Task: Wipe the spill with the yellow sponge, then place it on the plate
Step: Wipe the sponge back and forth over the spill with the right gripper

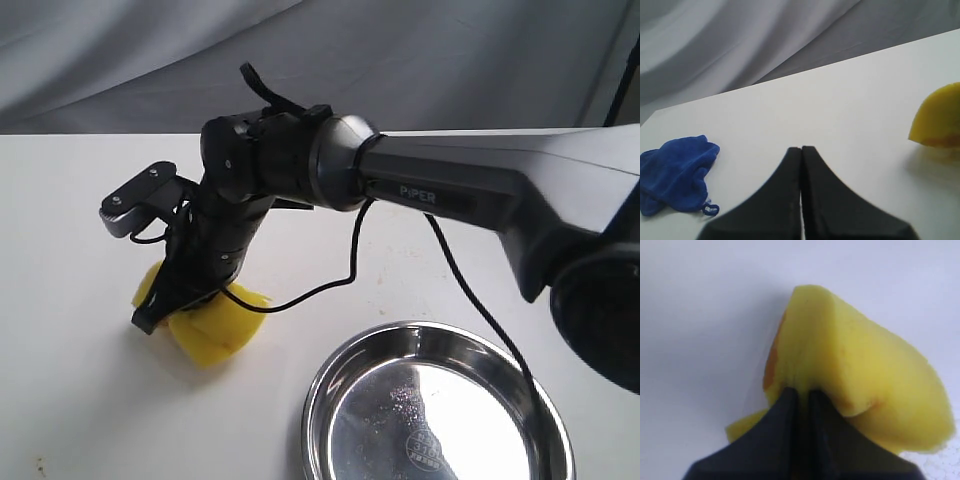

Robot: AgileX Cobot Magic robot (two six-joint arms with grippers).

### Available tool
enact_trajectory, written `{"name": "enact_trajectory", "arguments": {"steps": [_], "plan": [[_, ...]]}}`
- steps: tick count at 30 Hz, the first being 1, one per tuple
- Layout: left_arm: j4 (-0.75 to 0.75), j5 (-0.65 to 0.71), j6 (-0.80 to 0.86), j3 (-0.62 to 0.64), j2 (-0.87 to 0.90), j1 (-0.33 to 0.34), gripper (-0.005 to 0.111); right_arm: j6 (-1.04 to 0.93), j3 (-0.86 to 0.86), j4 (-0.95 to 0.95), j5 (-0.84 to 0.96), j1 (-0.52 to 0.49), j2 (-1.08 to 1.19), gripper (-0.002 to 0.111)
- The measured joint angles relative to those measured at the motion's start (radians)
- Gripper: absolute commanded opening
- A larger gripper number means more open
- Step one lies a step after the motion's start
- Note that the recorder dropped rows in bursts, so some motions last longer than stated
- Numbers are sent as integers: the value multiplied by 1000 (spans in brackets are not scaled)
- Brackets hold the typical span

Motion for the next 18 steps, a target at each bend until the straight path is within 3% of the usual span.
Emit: {"name": "enact_trajectory", "arguments": {"steps": [8,18], "plan": [[0,0,0,0,0,0,0,8,1,23,2,0,-17,0],[0,0,0,0,0,0,0,-199,2,372,-24,0,-17,0]]}}
